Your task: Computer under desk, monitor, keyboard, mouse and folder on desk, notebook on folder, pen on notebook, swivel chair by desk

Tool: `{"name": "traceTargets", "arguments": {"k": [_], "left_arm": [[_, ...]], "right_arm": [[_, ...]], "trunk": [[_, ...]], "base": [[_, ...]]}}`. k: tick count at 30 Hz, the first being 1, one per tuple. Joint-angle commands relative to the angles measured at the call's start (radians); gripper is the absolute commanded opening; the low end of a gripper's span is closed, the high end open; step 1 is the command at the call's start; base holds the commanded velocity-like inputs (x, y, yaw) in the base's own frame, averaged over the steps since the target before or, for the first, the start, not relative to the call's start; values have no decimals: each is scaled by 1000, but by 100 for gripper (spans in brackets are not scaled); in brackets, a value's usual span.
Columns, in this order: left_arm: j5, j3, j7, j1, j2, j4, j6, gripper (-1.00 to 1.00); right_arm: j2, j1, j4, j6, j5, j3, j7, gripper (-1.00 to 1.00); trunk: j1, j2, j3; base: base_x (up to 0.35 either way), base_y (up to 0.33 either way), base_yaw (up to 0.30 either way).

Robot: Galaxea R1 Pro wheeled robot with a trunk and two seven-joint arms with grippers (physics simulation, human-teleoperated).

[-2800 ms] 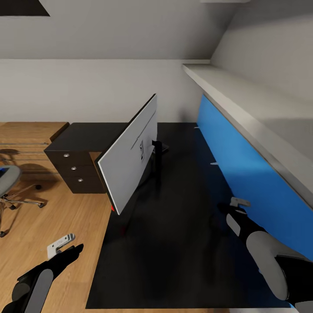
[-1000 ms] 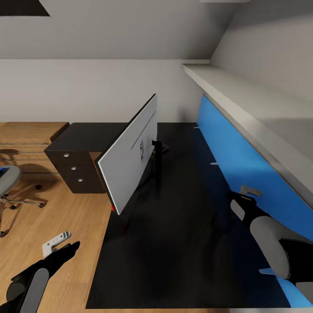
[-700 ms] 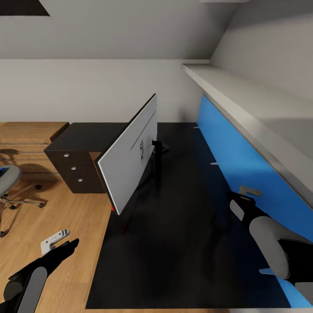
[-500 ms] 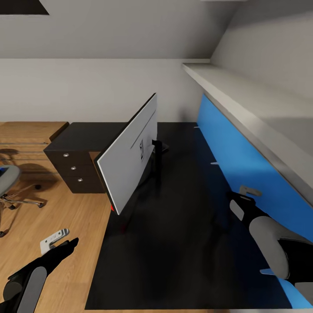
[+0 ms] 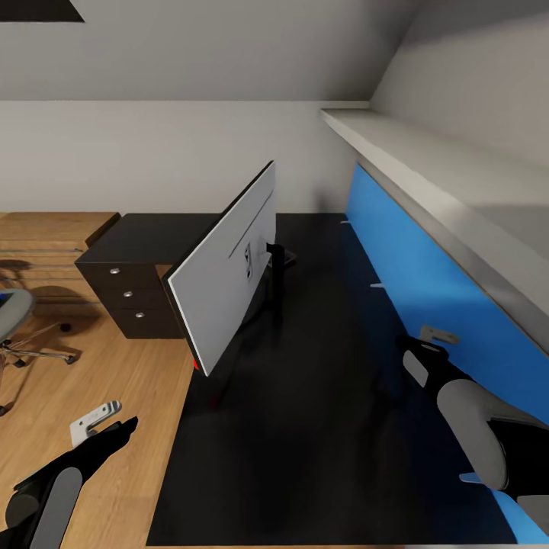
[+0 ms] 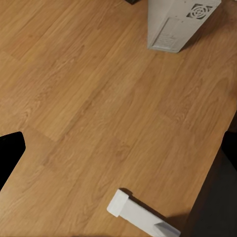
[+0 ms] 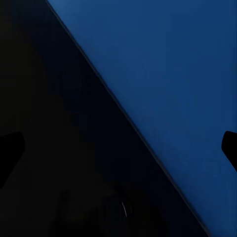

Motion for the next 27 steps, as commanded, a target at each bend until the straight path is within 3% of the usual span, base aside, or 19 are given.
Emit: {"name": "traceTargets", "arguments": {"k": [1,17,27], "left_arm": [[11,0,8,-1,0,-1,4,100],[11,0,8,-1,1,-1,5,100],[10,0,8,-1,1,-1,5,100]], "right_arm": [[0,0,-2,5,0,-4,-2,100],[0,0,-7,7,-1,-3,-2,100],[0,0,-8,7,0,-3,-2,100]], "trunk": [[0,-1,-1],[0,-1,-2],[0,-1,-13]], "base": [[0,0,0],[0,0,0],[0,0,0]]}}
